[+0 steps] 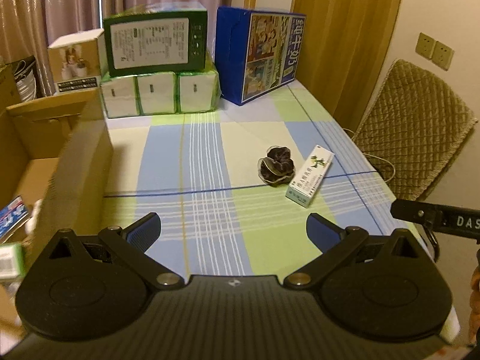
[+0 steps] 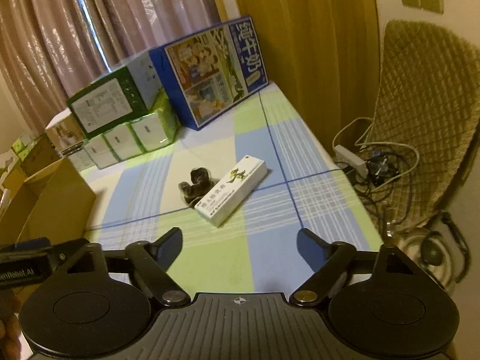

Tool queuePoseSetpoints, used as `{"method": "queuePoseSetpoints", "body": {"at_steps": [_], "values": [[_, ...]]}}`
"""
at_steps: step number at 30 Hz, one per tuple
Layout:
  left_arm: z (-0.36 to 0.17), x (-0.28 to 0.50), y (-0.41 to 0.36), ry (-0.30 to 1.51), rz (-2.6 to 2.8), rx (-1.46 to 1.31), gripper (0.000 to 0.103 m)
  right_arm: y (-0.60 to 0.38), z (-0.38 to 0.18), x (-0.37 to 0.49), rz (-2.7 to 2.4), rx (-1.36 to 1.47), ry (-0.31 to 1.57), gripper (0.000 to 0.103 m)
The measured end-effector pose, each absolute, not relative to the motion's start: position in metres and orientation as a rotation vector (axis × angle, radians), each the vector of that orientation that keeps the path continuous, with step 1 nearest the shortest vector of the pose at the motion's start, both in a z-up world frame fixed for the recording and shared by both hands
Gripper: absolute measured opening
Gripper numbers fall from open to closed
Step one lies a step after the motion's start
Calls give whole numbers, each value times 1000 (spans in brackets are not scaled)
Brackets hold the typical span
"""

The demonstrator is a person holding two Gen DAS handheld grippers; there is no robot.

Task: Organize objects
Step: 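Grasp white ointment box with right tool while left tool approaches dark brown fungus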

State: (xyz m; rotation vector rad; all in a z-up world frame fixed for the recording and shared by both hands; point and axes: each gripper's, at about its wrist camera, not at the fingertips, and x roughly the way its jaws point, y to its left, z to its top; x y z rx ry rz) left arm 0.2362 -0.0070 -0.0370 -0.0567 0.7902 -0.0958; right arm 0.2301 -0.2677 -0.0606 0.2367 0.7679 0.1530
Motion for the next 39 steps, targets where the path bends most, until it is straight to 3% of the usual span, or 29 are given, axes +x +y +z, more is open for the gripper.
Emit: {"method": "queuePoseSetpoints", "body": {"at_steps": [8, 24, 29, 39], "values": [[-73, 298, -6, 809, -62, -34, 101, -248, -99, 296, 174, 233, 794, 64], [-111, 331, -4, 835, -43, -43, 101, -228, -159, 380, 156, 214, 863, 62], [-115, 332, -8, 826, -74, -28, 101, -236, -154, 374, 194, 164, 876, 40], [-123, 352, -32, 779, -178, -2, 100, -256, -150, 351, 248, 91, 854, 37]]}}
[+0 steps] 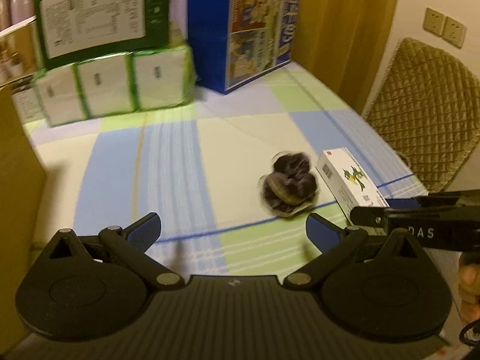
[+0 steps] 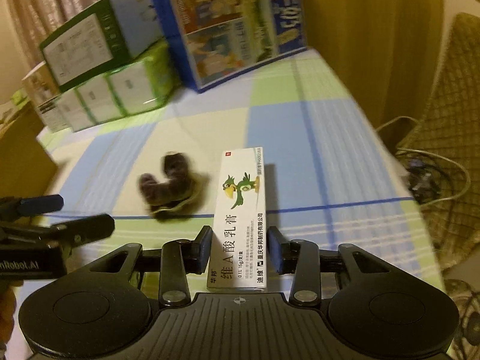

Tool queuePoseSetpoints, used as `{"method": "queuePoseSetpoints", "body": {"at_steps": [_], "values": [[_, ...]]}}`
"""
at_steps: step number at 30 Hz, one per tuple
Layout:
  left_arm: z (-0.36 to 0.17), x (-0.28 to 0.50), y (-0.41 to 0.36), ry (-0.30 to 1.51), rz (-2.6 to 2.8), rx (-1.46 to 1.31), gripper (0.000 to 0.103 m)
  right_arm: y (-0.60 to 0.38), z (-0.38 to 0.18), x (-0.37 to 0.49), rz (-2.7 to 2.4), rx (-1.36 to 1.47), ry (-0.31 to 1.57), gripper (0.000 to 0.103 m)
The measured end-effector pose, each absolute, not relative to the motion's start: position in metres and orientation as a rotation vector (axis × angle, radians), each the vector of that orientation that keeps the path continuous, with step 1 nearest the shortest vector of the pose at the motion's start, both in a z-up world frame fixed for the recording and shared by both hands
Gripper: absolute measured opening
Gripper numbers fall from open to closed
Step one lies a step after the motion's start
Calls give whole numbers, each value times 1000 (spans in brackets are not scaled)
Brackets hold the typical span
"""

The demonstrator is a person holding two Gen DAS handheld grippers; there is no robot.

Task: Organize objects
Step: 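Grasp white ointment box with right tool while left tool approaches dark brown fungus, then grasp dark brown fungus with left tool while right tool lifts ointment box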

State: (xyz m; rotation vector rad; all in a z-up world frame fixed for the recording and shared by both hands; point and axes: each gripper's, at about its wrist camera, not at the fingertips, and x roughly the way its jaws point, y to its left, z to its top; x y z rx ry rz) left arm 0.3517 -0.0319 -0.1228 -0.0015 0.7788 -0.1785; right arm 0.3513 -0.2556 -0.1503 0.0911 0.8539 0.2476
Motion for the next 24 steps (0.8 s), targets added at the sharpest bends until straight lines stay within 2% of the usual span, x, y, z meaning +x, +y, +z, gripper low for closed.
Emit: {"method": "queuePoseSetpoints", "body": {"at_steps": [12, 14, 19, 24], "values": [[-147, 388, -79, 729, -301, 23, 67, -268, -150, 348, 227, 116, 835, 37], [-151, 391, -84, 722, -300, 51, 51, -268, -151, 349, 224, 112, 833, 37], [-152, 387, -87, 723, -317, 88, 23, -265, -150, 349, 222, 93, 830, 37], [-149, 363, -79, 763, -296, 73, 19, -262, -149, 347, 242, 101, 848, 36]]}}
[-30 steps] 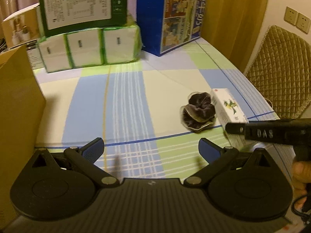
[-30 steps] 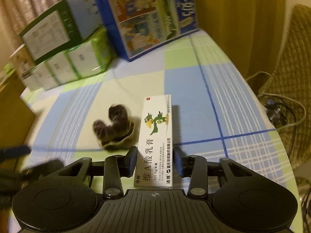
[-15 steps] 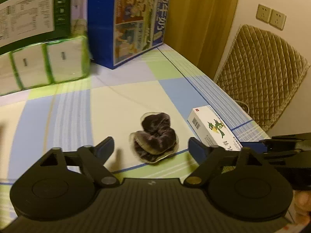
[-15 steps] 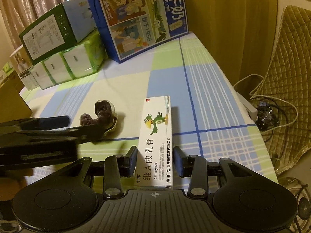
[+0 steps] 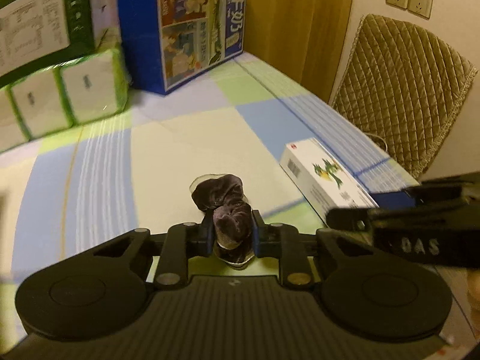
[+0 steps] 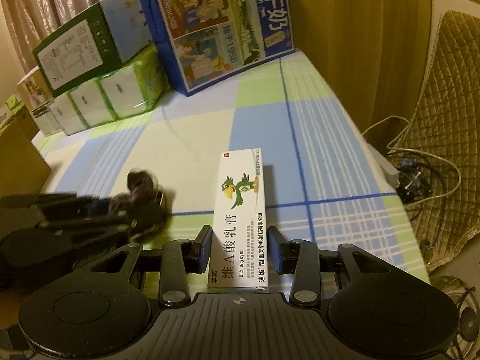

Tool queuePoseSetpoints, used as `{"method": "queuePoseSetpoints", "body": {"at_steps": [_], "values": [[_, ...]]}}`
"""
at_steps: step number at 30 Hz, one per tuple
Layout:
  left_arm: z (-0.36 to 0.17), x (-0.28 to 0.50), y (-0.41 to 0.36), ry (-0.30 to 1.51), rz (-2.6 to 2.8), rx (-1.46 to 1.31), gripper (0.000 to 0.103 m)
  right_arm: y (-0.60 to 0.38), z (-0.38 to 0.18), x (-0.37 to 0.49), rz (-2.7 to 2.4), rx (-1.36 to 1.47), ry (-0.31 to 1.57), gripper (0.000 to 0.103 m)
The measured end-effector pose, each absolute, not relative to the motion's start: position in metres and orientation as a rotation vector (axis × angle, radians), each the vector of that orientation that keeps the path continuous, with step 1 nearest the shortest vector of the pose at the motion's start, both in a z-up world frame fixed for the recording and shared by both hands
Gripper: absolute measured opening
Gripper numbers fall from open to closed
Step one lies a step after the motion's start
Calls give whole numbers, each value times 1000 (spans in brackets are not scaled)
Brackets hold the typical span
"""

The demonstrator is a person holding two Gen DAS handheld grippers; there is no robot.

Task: Organize objects
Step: 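Grasp dark brown fungus with left tool while right tool lifts ointment box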

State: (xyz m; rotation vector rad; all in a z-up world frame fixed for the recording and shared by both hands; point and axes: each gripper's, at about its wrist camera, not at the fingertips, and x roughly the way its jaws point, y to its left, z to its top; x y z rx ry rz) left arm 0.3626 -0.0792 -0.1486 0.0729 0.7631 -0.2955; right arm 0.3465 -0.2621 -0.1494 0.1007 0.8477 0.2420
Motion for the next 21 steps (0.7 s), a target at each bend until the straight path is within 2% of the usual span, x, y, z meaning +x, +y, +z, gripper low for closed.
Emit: {"method": "queuePoseSetpoints", "body": {"at_steps": [13, 21], "values": [[-135, 261, -31, 826, -213, 20, 19, -221, -140, 270, 328, 38, 917, 36], [-139, 238, -13, 823, -213, -14, 19, -201, -146, 274, 319, -18, 888, 39]]}}
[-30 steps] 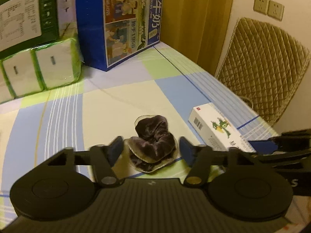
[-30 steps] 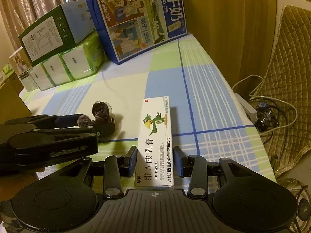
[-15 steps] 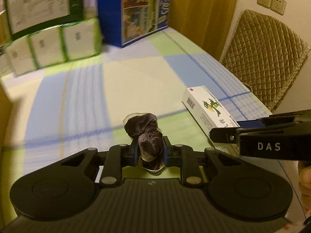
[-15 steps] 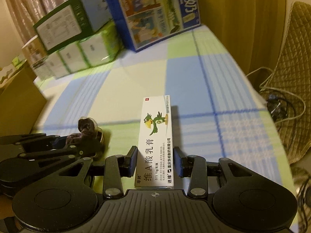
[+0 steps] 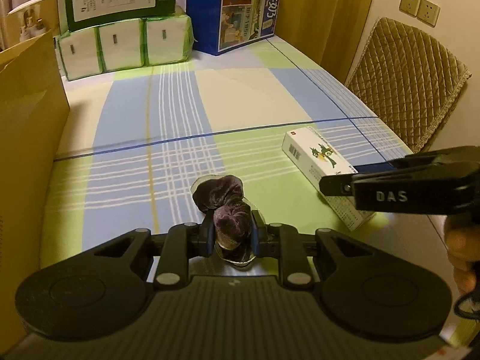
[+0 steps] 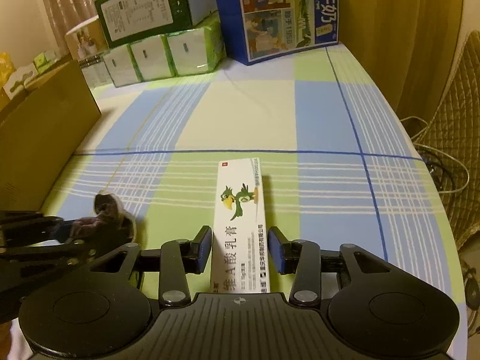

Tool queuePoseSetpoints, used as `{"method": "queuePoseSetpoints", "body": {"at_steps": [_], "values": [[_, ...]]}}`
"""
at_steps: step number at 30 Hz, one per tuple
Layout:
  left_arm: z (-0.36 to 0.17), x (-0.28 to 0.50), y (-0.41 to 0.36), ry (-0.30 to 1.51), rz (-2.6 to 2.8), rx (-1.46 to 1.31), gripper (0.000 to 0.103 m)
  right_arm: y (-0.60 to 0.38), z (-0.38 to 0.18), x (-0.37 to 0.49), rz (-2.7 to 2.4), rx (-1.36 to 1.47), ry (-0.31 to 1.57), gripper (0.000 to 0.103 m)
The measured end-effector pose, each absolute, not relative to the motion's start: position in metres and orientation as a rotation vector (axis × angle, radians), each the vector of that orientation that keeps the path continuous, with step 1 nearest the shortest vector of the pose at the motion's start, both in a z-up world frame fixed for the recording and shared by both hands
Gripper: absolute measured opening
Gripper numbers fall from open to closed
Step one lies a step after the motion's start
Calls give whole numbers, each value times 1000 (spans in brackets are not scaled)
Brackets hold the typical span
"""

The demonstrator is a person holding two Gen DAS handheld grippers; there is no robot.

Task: Organize objects
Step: 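Grasp dark brown fungus with left tool while right tool lifts ointment box, then carry fungus in left tool and ointment box in right tool over cardboard box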

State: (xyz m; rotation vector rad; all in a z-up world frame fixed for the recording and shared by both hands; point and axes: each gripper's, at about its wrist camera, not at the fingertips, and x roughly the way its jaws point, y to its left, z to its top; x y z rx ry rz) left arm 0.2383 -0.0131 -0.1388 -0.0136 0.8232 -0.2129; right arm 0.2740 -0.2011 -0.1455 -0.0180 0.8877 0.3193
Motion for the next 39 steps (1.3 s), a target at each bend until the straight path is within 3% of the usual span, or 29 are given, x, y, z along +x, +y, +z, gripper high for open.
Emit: {"method": "queuePoseSetpoints", "body": {"at_steps": [15, 39], "values": [[-135, 225, -9, 833, -216, -24, 19, -199, -141, 270, 300, 21, 898, 35], [-17, 64, 22, 764, -199, -25, 19, -158, -29, 72, 365, 76, 808, 35]]}}
